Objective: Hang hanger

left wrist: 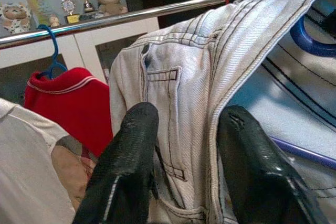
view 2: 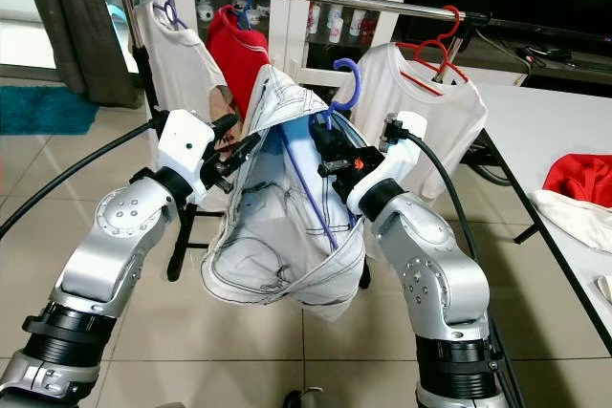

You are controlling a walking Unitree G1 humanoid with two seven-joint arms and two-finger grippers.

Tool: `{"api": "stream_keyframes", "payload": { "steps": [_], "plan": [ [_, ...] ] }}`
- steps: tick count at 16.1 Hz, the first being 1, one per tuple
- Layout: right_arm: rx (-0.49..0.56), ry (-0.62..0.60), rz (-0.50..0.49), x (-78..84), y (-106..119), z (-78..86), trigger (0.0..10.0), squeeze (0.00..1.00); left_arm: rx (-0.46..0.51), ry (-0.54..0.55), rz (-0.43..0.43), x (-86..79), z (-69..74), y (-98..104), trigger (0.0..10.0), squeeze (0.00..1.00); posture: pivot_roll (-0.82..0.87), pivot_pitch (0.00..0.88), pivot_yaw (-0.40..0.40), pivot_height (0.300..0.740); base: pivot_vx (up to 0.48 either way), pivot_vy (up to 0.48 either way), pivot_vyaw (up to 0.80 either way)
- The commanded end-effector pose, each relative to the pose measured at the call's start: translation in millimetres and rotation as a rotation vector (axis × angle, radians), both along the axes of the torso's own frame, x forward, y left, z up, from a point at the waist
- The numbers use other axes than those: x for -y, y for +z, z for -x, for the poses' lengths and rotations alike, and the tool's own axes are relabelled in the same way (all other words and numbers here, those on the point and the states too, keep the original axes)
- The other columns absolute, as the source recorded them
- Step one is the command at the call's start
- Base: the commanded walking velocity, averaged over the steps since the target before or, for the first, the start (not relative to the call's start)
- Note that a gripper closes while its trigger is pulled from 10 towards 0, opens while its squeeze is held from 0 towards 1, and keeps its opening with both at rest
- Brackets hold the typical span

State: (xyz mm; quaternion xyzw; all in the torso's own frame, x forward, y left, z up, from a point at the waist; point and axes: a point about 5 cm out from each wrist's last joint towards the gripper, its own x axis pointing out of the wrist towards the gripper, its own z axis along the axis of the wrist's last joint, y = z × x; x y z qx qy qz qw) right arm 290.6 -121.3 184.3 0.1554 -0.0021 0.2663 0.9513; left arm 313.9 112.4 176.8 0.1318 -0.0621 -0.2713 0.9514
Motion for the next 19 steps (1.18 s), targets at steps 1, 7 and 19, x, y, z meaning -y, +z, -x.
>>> {"api": "stream_keyframes", "payload": {
  "steps": [1, 7, 19],
  "plan": [
    [0.082, -0.026, -0.016, 5.4, 17.8, -2.8, 10.0, 0.00, 0.006, -0.011, 0.010, 0.0, 2.0, 3.1, 0.0, 0.00, -0.02, 0.000, -0.111, 0.740, 0.000, 0.000, 0.00],
    [0.084, -0.024, -0.009, 6.4, 16.9, -1.4, 10.0, 0.00, 0.012, -0.008, 0.016, -3.1, 0.8, 5.0, 0.0, 0.00, -0.02, 0.000, -0.114, 0.740, 0.000, 0.000, 0.00],
    [0.023, 0.075, 0.217, 6.9, -6.3, 4.8, 0.0, 0.00, 0.062, 0.026, 0.003, -34.5, -12.3, 33.4, 0.0, 0.00, -0.02, 0.000, -0.121, 0.740, 0.000, 0.000, 0.00]
  ]
}}
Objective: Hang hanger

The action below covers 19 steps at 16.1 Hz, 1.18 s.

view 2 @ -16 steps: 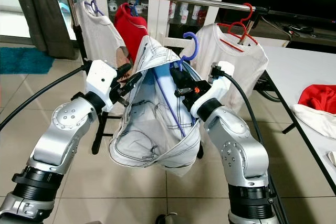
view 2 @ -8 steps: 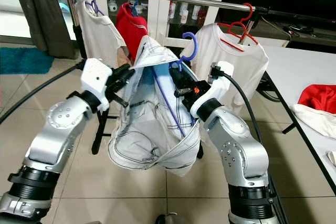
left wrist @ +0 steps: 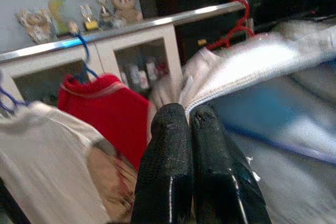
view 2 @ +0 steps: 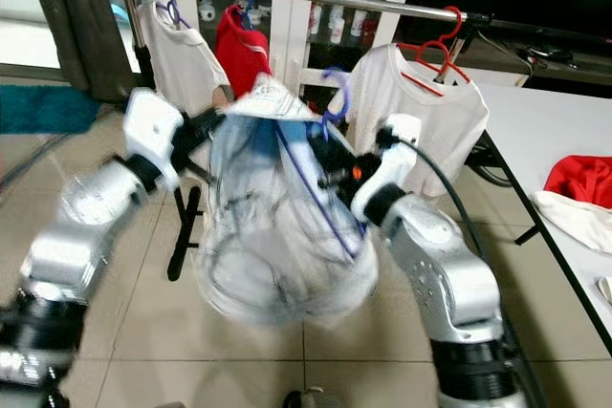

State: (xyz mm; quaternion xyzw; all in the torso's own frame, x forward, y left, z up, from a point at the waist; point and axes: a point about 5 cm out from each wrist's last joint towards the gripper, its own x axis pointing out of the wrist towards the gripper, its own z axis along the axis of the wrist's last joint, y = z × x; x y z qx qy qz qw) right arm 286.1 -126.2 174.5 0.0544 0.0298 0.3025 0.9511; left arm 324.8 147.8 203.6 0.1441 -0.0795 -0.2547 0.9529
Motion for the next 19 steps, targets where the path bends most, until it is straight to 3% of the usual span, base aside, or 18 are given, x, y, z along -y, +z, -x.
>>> {"api": "stream_keyframes", "payload": {
  "steps": [1, 2, 3, 4, 8, 10, 11, 13, 14, 15, 16, 18, 19],
  "plan": [
    [0.008, 0.042, 0.068, 2.6, -2.2, 3.7, 0.0, 0.00, 0.036, 0.008, 0.007, -6.0, -6.5, 17.2, 0.0, 0.00, -0.02, 0.000, -0.121, 0.740, 0.000, 0.000, 0.00],
    [-0.004, 0.135, 0.135, 2.2, -8.4, 12.2, 0.0, 0.00, 0.059, 0.042, -0.029, -19.4, -15.5, 32.8, 0.0, 0.00, -0.02, 0.000, -0.121, 0.740, 0.000, 0.000, 0.00],
    [0.005, 0.168, 0.145, 2.1, -8.2, 15.2, 0.0, 0.00, 0.055, 0.056, -0.047, -23.5, -18.7, 34.4, 0.0, 0.00, -0.02, 0.000, -0.117, 0.740, 0.000, 0.000, 0.00],
    [0.032, 0.294, 0.136, 3.3, -3.7, 29.0, 0.0, 0.00, 0.019, 0.122, -0.133, -43.5, -31.3, 36.0, 0.0, 0.00, -0.02, 0.000, -0.115, 0.740, 0.000, 0.000, 0.00],
    [0.041, 0.342, 0.060, 16.2, 5.2, 37.3, 0.0, 0.00, -0.102, 0.197, -0.217, -80.7, -47.2, 17.3, 0.0, 0.00, -0.03, 0.000, -0.107, 0.740, 0.000, 0.000, 0.00],
    [0.046, 0.257, 0.026, 24.6, 6.8, 31.9, 0.0, 0.00, -0.159, 0.179, -0.154, -86.7, -46.6, 3.4, 0.0, 0.00, -0.03, 0.000, -0.100, 0.740, 0.000, 0.000, 0.00],
    [0.030, 0.164, 0.001, 29.9, 6.3, 25.3, 0.0, 0.00, -0.189, 0.136, -0.059, -80.2, -44.0, -3.0, 0.0, 0.00, -0.03, 0.000, -0.098, 0.740, 0.000, 0.000, 0.00],
    [-0.047, -0.163, -0.063, 41.7, -5.0, 1.9, 0.0, 0.00, -0.244, 0.007, 0.051, -47.1, -32.3, -23.2, 0.0, 0.00, -0.03, 0.000, -0.098, 0.740, 0.000, 0.000, 0.00],
    [-0.048, -0.204, -0.070, 42.6, -6.4, -0.1, 0.0, 0.00, -0.252, -0.009, 0.063, -41.5, -29.6, -27.0, 0.0, 0.00, -0.03, 0.000, -0.098, 0.740, 0.000, 0.000, 0.00],
    [-0.082, -0.345, -0.164, 42.6, -12.1, -4.2, 5.8, 0.00, -0.276, -0.038, 0.088, -19.8, -14.3, -44.1, 0.0, 0.00, -0.03, 0.000, -0.101, 0.740, 0.000, 0.000, 0.00],
    [-0.087, -0.390, -0.213, 43.0, -12.4, -5.3, 10.0, 0.00, -0.282, -0.036, 0.095, -13.6, -8.6, -49.7, 0.0, 0.00, -0.03, 0.000, -0.101, 0.740, 0.000, 0.000, 0.00],
    [-0.097, -0.488, -0.313, 44.2, -14.3, -5.9, 10.0, 0.00, -0.286, -0.024, 0.142, -0.9, 3.8, -59.9, 0.0, 0.00, -0.02, 0.000, -0.115, 0.740, 0.000, 0.000, 0.00],
    [-0.129, -0.543, -0.295, 44.7, -20.8, -5.5, 10.0, 0.00, -0.282, -0.001, 0.190, 3.7, 10.4, -60.9, 0.0, 0.00, -0.01, 0.000, -0.118, 0.740, 0.000, 0.000, -0.75]
  ]
}}
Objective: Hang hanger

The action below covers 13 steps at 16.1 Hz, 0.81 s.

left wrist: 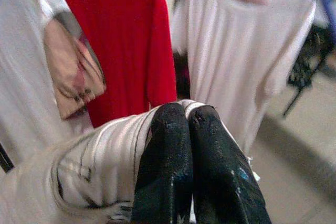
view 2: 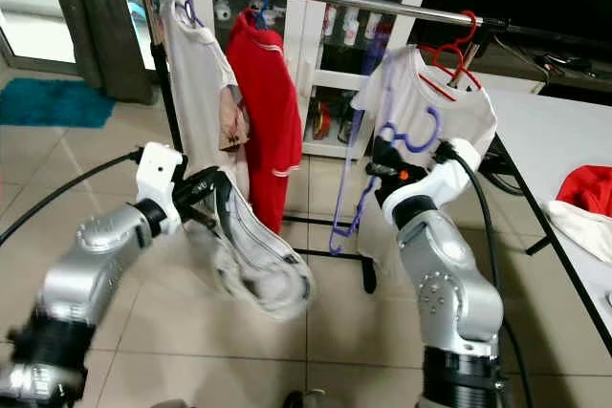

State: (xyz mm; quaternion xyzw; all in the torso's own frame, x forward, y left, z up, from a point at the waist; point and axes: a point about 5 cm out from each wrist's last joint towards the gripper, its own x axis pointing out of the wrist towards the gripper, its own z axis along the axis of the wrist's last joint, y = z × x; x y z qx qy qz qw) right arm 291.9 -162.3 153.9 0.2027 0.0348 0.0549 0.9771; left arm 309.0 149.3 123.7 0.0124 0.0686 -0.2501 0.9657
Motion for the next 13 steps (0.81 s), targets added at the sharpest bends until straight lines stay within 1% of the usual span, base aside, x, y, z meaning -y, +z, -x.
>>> {"api": "stream_keyframes", "payload": {
  "steps": [1, 2, 3, 4, 5, 6, 7, 8, 9, 10, 11, 12, 13],
  "plan": [
    [-0.049, -0.052, 0.068, 9.4, -9.1, 1.9, 10.0, 0.00, 0.073, 0.018, 0.039, 5.3, -1.1, 19.3, 3.7, 0.00, -0.01, 0.000, -0.119, 0.740, 0.000, 0.000, -0.79],
    [-0.089, -0.048, 0.170, 11.6, -17.5, 5.2, 10.0, 0.00, 0.072, 0.065, 0.040, 3.7, 2.4, 18.2, 9.5, 0.00, -0.01, 0.000, -0.118, 0.740, 0.000, 0.000, -0.79],
    [-0.109, -0.018, 0.279, 13.7, -23.7, 10.0, 10.0, 0.00, 0.067, 0.092, 0.015, 1.4, 7.3, 14.2, 10.0, 0.00, -0.01, 0.000, -0.118, 0.740, 0.000, 0.000, -0.76],
    [-0.111, -0.008, 0.357, 16.0, -28.5, 14.9, 10.0, 0.00, 0.029, 0.107, -0.022, -0.5, 14.0, 6.4, 10.0, 0.00, -0.01, 0.000, -0.115, 0.740, 0.000, 0.000, -0.76],
    [-0.117, -0.016, 0.360, 17.6, -30.6, 17.6, 10.0, 0.00, 0.024, 0.102, -0.039, 0.1, 17.8, 3.7, 10.0, 0.00, -0.01, 0.000, -0.115, 0.740, 0.000, 0.000, -0.75],
    [-0.137, 0.005, 0.323, 17.0, -34.7, 24.2, 10.0, 0.00, 0.034, 0.089, -0.102, 4.5, 26.5, 1.4, 10.0, 0.00, 0.01, 0.000, -0.127, 0.740, 0.000, 0.000, -0.75],
    [-0.139, 0.019, 0.313, 15.7, -35.8, 26.4, 10.0, 0.00, 0.037, 0.094, -0.129, 5.8, 29.1, 1.4, 10.0, 0.00, 0.01, 0.000, -0.127, 0.740, 0.000, 0.000, -0.75],
    [-0.153, 0.029, 0.311, 10.1, -39.9, 27.7, 10.0, 0.00, 0.050, 0.103, -0.128, 2.4, 31.1, 3.0, 10.0, 0.00, -0.01, 0.000, -0.128, 0.740, 0.000, 0.000, -0.74],
    [-0.156, 0.032, 0.311, 8.2, -41.0, 28.1, 10.0, 0.00, 0.057, 0.101, -0.125, 1.3, 31.7, 3.5, 10.0, 0.00, -0.01, 0.000, -0.128, 0.740, 0.000, 0.000, -0.74],
    [-0.154, 0.047, 0.291, 4.9, -41.1, 29.4, 10.0, 0.00, 0.064, 0.095, -0.123, 1.0, 32.1, 3.2, 10.0, 0.00, -0.02, 0.000, -0.111, 0.740, 0.000, 0.000, -0.77],
    [-0.143, 0.040, 0.267, 4.7, -37.0, 32.1, 10.0, 0.00, 0.059, 0.100, -0.137, 5.1, 29.2, 3.7, 10.0, 0.00, -0.03, 0.000, -0.099, 0.740, 0.000, 0.000, -0.77],
    [-0.167, -0.012, 0.259, 10.4, -39.4, 36.0, 10.0, 0.00, 0.079, 0.069, -0.101, 14.7, 26.9, 13.6, 10.0, 0.00, -0.04, 0.000, -0.100, 0.740, 0.000, 0.000, -0.76],
    [-0.172, -0.027, 0.257, 10.3, -39.4, 36.8, 10.0, 0.00, 0.094, 0.076, -0.082, 15.3, 23.4, 18.0, 10.0, 0.00, -0.06, 0.000, -0.090, 0.740, 0.000, 0.000, -0.77]
  ]
}}
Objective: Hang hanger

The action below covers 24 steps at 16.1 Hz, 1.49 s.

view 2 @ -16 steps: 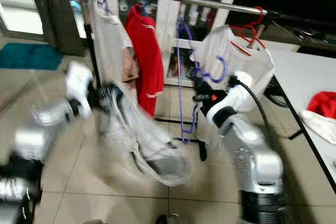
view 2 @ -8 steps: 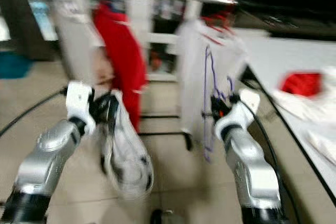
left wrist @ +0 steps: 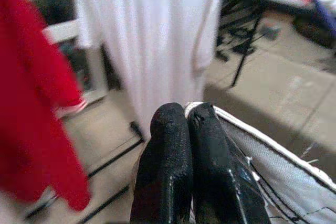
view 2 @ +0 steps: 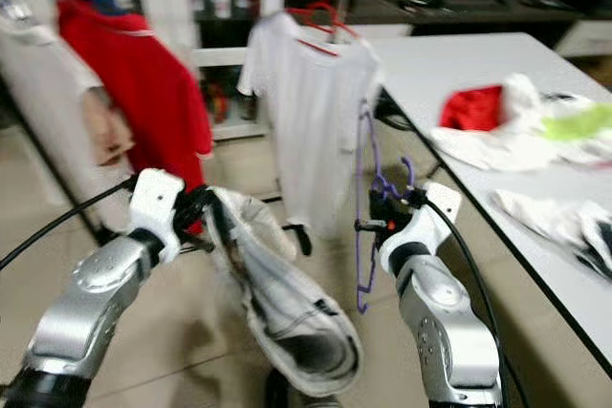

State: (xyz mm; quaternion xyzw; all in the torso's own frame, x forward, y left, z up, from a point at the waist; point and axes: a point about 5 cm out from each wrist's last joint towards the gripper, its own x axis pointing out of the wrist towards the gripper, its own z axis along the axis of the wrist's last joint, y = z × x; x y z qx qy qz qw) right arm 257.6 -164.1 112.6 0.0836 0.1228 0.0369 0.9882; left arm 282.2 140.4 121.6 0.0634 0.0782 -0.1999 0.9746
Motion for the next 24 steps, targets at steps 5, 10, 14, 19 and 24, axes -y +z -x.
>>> {"api": "stream_keyframes", "payload": {
  "steps": [5, 10, 14, 19, 24],
  "plan": [
    [0.003, -0.098, 0.008, 16.2, 6.2, 9.1, 10.0, 0.00, 0.074, 0.032, 0.081, 7.5, -12.9, 24.7, 10.0, 0.00, -0.08, 0.000, -0.031, 0.740, 0.000, 0.000, -0.77],
    [-0.014, -0.063, 0.048, 10.5, 8.0, 12.2, 10.0, 0.00, 0.014, 0.069, 0.066, -0.9, -2.0, 5.7, 10.0, 0.00, -0.08, 0.000, -0.078, 0.740, 0.000, 0.000, -0.78],
    [-0.030, -0.054, 0.046, 0.1, 4.6, 4.1, 10.0, 0.00, 0.017, 0.086, 0.051, -10.5, -0.5, 13.2, 10.0, 0.00, -0.05, 0.000, -0.110, 0.740, 0.000, 0.063, -0.78],
    [-0.034, -0.093, 0.056, 8.8, 5.4, 5.7, 10.0, 0.00, 0.030, 0.087, 0.054, -12.8, -7.7, 19.1, 10.0, 0.00, -0.07, 0.000, -0.089, 0.740, 0.000, 0.307, -0.78],
    [-0.025, -0.123, 0.052, 10.9, 6.1, 6.5, 10.0, 0.00, 0.030, 0.054, 0.052, -5.7, -15.7, 21.7, 10.0, 0.00, -0.08, 0.000, -0.059, 0.740, 0.000, 0.343, -0.78]
  ]
}}
